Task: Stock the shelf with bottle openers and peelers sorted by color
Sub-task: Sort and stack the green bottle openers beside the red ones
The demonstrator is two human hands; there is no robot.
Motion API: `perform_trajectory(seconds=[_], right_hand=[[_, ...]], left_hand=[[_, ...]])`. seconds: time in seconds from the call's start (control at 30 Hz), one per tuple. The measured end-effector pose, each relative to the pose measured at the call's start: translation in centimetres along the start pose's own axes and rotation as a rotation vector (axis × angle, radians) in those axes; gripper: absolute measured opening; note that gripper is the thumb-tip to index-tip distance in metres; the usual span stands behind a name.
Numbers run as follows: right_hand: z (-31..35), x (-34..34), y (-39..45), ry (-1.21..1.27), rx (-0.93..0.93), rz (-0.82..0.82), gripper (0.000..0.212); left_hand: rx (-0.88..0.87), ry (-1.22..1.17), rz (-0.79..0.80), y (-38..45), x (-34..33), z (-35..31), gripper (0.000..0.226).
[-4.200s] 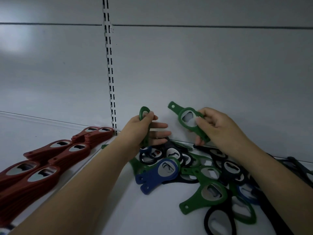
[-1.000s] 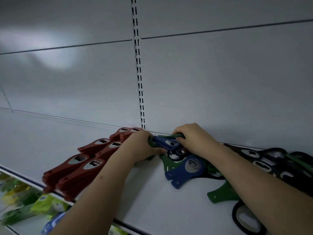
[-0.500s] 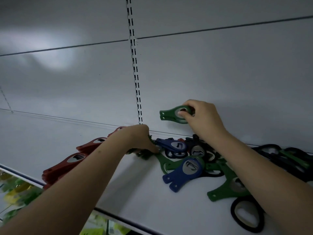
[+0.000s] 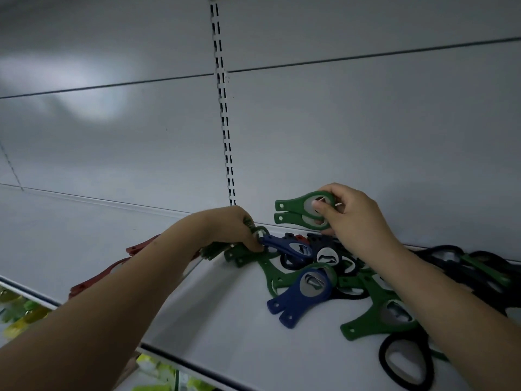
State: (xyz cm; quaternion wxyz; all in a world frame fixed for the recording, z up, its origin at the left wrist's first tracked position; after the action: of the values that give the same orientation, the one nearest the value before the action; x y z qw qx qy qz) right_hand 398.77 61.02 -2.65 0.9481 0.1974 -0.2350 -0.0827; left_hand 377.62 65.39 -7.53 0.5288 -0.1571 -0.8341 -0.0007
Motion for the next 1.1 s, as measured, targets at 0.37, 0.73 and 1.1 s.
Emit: perform_trajectory(seconds=[0.37, 0.73, 1.1], right_hand=[[-0.7, -0.1, 0.0, 0.339, -0.115, 0.022, 0.014], [-0.8, -0.8, -0.3, 0.426, -0.107, 0.167, 0.025], [-0.8, -2.0, -0.7, 0.204, -0.11, 0.14, 0.005]], left_hand=[[-0.014, -0.657, -0.126, -0.6, 1.7, 0.7, 0.028], [-0.096, -1.272, 0.195, -0.5, -5.1, -4.4, 0.041], [-0.135, -1.504, 0.448, -2.9, -7.8, -7.4, 0.068]])
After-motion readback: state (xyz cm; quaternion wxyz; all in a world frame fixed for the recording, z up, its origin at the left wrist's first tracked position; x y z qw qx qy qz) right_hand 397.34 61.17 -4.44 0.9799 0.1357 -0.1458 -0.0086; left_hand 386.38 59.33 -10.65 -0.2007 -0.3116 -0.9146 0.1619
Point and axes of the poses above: each hand's wrist, its own y-axis towards the middle knuckle, its own x-axis out of the back of the hand, z = x × y, the point moved 10 cm from there along y, towards the middle knuckle, and after that the axes turned 7 degrees about -x, right-handed, at the moved point
